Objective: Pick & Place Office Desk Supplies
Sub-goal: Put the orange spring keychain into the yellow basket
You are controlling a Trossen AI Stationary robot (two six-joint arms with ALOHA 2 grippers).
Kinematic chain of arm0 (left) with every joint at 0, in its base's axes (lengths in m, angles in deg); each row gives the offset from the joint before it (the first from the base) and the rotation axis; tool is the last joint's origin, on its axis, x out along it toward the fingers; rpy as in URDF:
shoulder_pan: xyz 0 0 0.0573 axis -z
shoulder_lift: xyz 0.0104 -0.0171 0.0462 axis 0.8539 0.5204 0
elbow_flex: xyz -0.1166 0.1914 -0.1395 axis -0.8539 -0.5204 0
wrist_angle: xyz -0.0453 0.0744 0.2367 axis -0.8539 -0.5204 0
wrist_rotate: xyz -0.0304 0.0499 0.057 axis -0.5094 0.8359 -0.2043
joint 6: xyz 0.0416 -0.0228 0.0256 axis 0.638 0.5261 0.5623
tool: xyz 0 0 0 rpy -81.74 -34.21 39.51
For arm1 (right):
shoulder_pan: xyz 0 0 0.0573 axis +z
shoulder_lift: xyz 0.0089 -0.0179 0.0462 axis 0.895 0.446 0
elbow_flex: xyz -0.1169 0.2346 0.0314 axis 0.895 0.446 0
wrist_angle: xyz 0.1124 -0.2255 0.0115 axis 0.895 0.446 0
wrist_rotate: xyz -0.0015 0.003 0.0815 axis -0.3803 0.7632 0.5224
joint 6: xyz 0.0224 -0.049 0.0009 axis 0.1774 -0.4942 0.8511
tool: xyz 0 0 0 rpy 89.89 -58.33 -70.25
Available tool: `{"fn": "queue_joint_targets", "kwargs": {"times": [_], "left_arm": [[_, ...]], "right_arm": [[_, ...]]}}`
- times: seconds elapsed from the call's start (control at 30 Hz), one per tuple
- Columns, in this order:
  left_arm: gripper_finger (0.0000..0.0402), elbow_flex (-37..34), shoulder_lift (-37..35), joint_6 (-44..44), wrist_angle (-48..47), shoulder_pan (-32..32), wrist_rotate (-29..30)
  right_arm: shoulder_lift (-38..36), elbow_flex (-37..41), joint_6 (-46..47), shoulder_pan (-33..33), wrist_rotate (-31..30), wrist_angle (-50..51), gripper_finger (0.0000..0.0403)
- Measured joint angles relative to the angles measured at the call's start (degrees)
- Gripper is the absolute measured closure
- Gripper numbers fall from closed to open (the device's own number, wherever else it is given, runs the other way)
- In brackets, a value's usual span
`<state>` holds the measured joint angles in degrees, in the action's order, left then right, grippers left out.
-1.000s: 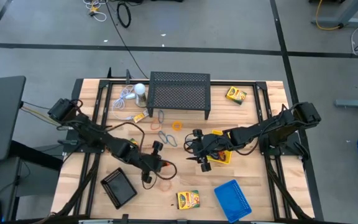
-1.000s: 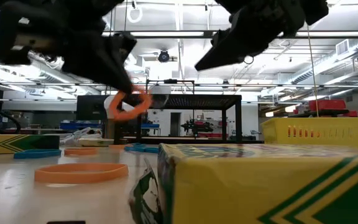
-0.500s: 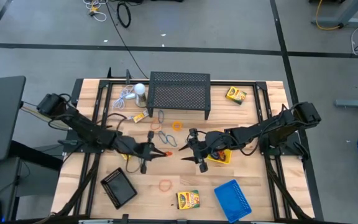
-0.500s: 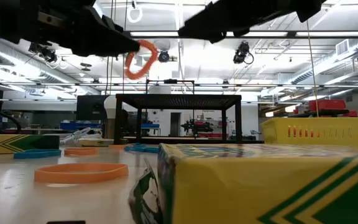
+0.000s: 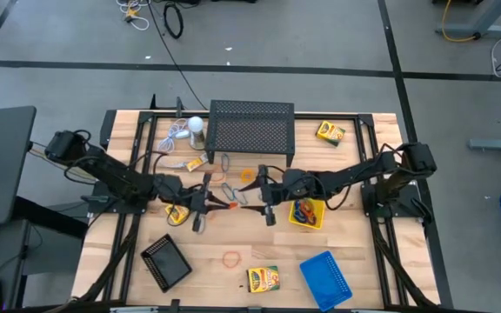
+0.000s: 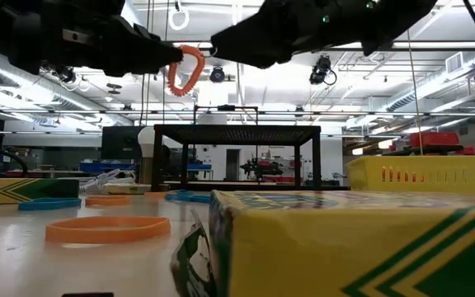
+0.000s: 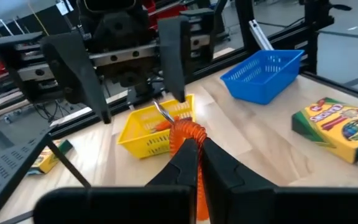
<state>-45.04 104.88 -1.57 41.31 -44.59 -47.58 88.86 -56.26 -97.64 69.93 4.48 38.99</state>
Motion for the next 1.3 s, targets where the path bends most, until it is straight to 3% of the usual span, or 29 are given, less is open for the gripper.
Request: {"fn": "queue_joint_targets", "kwargs": {"times": [0.27,0.87,1.3], "left_arm": [[0.0394,0.0,0.0,-0.2,1.7,-3.8,-4.3],[0.0394,0.2,0.7,-2.4,5.7,-9.3,-12.0],[0.0394,0.2,1.1,-2.4,6.3,-9.3,-12.0]], "right_arm": [[1.4,0.0,2.2,-2.2,5.2,0.6,0.0156],[2.6,0.0,1.7,-4.1,8.5,-3.4,0.0157],[3.1,-0.1,2.1,-4.4,10.0,-6.4,0.0209]]}}
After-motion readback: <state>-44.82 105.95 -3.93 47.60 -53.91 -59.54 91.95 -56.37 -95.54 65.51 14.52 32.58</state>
